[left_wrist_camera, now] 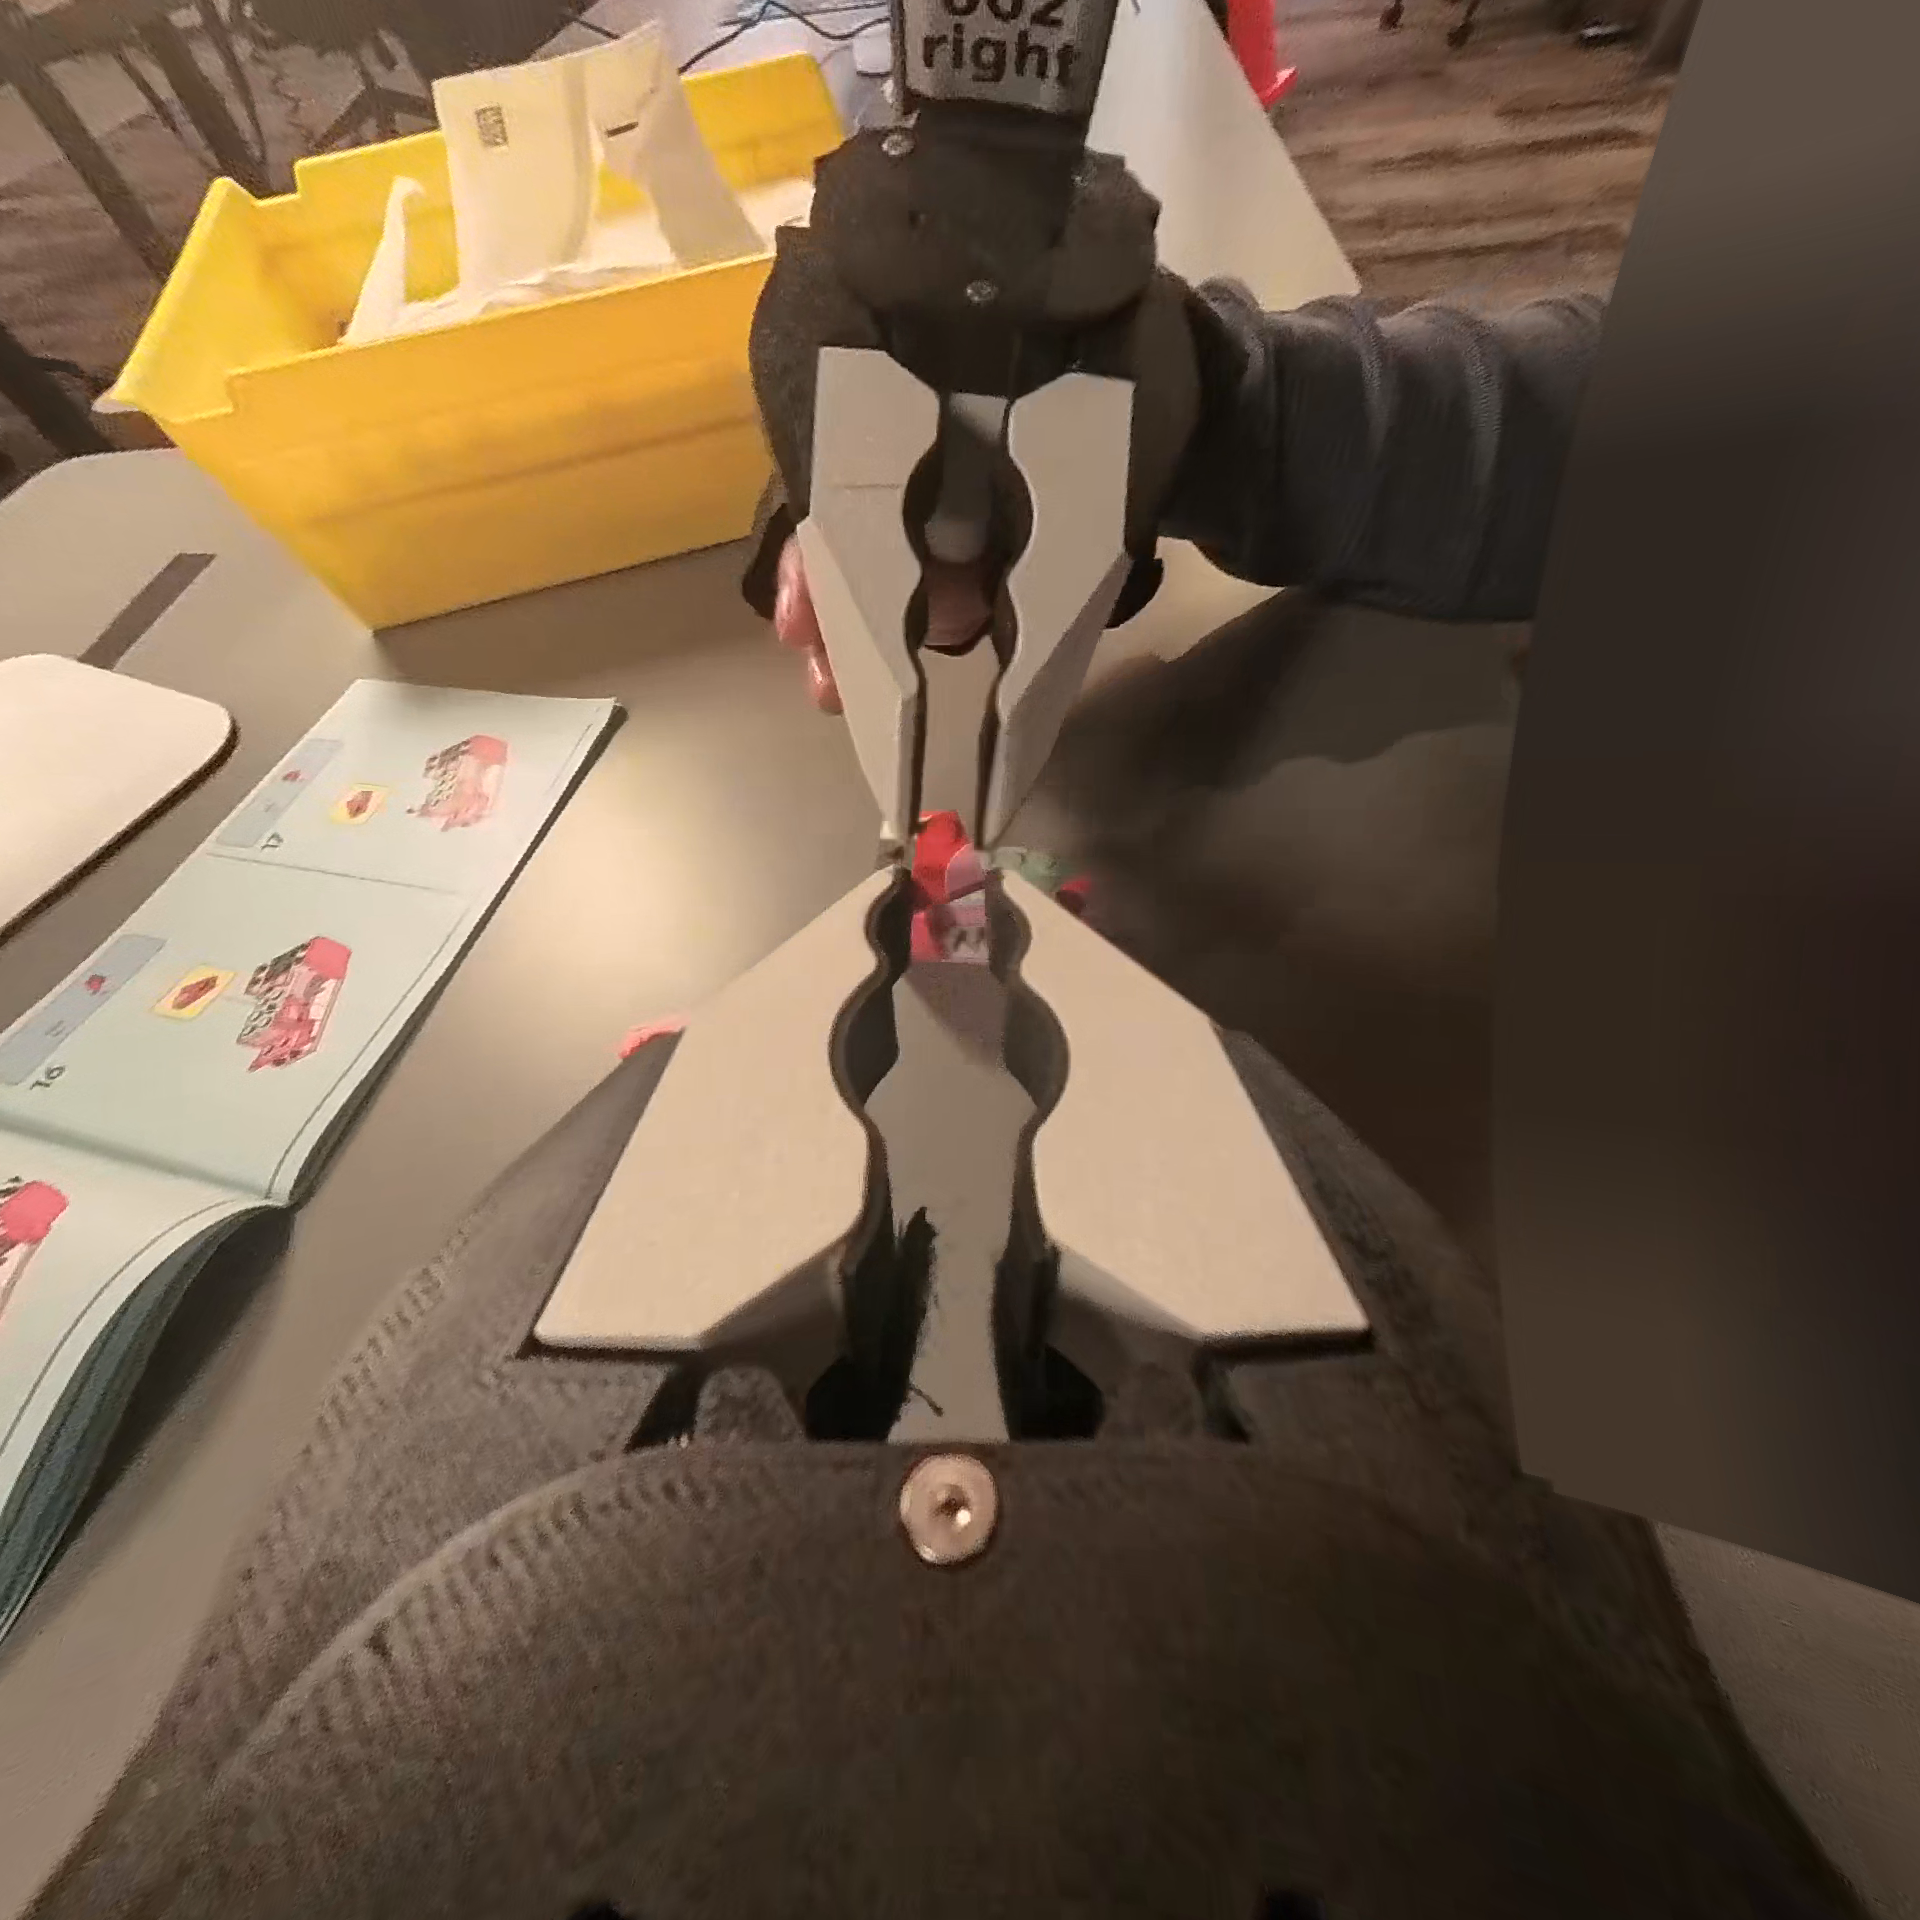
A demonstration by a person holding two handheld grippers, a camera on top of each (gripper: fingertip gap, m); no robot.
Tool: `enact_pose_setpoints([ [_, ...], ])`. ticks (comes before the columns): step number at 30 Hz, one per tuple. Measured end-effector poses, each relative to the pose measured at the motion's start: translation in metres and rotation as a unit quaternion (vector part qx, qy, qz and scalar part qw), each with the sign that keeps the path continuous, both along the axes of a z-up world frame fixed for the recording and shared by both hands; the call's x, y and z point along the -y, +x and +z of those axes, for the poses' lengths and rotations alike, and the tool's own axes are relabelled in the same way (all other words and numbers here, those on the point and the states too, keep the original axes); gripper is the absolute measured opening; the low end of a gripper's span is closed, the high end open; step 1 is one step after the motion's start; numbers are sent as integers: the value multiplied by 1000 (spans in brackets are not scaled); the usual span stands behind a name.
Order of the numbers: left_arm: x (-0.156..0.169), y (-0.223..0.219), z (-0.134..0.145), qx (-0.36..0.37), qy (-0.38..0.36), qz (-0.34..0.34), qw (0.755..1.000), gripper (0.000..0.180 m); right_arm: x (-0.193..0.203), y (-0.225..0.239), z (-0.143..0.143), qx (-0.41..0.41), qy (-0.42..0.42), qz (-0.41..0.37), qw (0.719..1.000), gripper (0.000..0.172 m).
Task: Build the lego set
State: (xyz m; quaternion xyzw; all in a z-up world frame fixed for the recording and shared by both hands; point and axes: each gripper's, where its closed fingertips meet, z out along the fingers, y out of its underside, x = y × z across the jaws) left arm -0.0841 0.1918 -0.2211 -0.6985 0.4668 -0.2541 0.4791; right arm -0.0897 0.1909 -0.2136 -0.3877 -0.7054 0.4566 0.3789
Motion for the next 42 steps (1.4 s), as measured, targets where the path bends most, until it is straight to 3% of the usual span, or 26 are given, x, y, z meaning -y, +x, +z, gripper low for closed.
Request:
enact_pose_setpoints([
  [14,-1,7,-5,6,-2,-4,1000,14,-3,8,-6,33,-3,4,999,7],
  [17,-12,2,-4,22,0,30,999,37,-24,10,-5,25,-4,-39,999,7],
  [22,-23,-4,-11,18,-5,64,998,45,-79,30,-49,131,78,-157,976,7],
  [29,-23,4,-23,23,-49,56,997,49,-90,35,-82,192,66,-170,964,7],
  [33,-22,7,-35,-8,-56,53,997,51,-91,36,-82,190,49,-175,965,10],
  [36,-22,7,-34,-8,-55,53,997,51,-94,39,-76,182,36,-183,965,32],
  [39,-23,3,-31,2,-56,58,997,52,-73,34,-45,107,-44,-126,985,29],
  [42,-24,1,-29,11,-57,60,996,52,-53,37,-38,105,-103,-68,987,27],
])
